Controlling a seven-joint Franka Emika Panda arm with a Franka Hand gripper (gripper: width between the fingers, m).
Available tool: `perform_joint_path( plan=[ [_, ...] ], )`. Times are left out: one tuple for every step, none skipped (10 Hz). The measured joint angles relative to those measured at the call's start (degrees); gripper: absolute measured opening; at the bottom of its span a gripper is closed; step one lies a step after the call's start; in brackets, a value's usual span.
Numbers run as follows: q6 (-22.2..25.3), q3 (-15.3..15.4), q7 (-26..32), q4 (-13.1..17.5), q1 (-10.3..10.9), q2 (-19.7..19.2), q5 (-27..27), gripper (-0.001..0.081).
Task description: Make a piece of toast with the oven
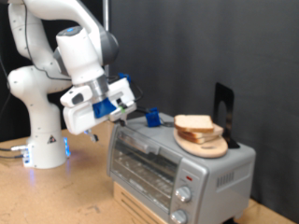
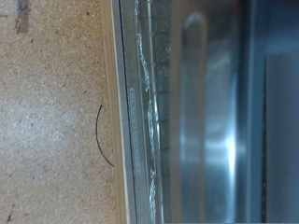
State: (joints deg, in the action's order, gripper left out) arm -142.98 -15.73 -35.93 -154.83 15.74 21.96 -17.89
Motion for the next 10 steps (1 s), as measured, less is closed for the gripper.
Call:
perform_joint_path(
  plan=[
    [-0.52,0.01,0.26,-0.63,0.25,0.00,-0.07,0.0688],
    [-1.41,0.02,0.63,-1.27,0.35,0.01,-0.13,0.0688],
    [-2.99,0.06,0.63,-2.06,0.49,-0.03,-0.17,0.0688],
    [-4.66,0.20,0.52,-2.68,0.62,-0.19,-0.46,0.0688],
    [-6.44,0.33,0.37,-2.86,1.10,-0.74,-1.75,0.0688],
    [-7.75,0.57,0.05,-2.84,1.62,-1.46,-2.91,0.0688],
    [-8.55,0.91,-0.61,-2.60,1.98,-2.10,-3.53,0.0688],
    [-8.56,1.22,-1.11,-2.28,2.07,-2.43,-3.73,0.0688],
    [-8.57,1.42,-1.76,-1.87,2.06,-2.88,-3.73,0.0688],
    [-8.56,1.51,-2.12,-1.43,2.02,-3.36,-3.63,0.0688]
  ],
)
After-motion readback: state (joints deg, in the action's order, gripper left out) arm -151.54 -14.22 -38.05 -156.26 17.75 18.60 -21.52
